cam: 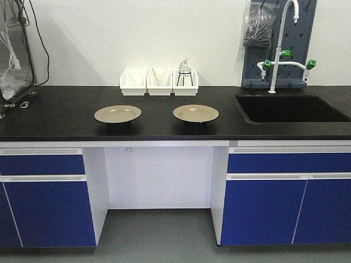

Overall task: Arrange circular plates on left workspace
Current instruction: 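Drive the base up to the counter in front of the two tan plates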

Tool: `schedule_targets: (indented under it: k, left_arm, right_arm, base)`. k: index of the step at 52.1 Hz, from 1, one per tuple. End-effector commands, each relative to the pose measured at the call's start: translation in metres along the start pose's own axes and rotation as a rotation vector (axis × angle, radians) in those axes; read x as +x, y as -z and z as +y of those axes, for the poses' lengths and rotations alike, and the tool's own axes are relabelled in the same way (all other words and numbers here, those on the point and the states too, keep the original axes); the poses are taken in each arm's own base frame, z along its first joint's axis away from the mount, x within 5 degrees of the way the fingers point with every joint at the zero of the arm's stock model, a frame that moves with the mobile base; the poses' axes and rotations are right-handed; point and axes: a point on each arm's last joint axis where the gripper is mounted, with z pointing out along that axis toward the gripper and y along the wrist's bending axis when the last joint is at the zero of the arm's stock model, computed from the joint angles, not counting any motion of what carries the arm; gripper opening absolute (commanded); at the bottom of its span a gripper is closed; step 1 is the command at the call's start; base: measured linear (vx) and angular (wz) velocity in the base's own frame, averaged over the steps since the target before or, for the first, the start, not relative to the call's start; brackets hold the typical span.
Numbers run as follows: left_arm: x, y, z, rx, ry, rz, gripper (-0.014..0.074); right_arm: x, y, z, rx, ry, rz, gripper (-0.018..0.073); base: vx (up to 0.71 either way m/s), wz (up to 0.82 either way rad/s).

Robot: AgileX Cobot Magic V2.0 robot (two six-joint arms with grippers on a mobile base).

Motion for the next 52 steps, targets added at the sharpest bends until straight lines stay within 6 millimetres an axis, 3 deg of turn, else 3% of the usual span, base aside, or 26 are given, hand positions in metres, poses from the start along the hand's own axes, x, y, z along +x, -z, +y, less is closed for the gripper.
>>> schedule_targets:
  k: [1,52]
  left_arm:
    - [-0.0013,0.0005,-0.0003,0.001,0.004,-0.075,0.0002]
    - [-0.0013,0.0005,-0.0003,0.001,0.004,-0.075,0.0002]
  right_arm:
    - [-0.0008,0.0,0.0,0.004,0.011,-0.072,-0.0002]
    - [-0.0008,0.0,0.0,0.004,0.011,-0.072,-0.0002]
  base:
    - [0.0,0.0]
    - [0.05,0.01]
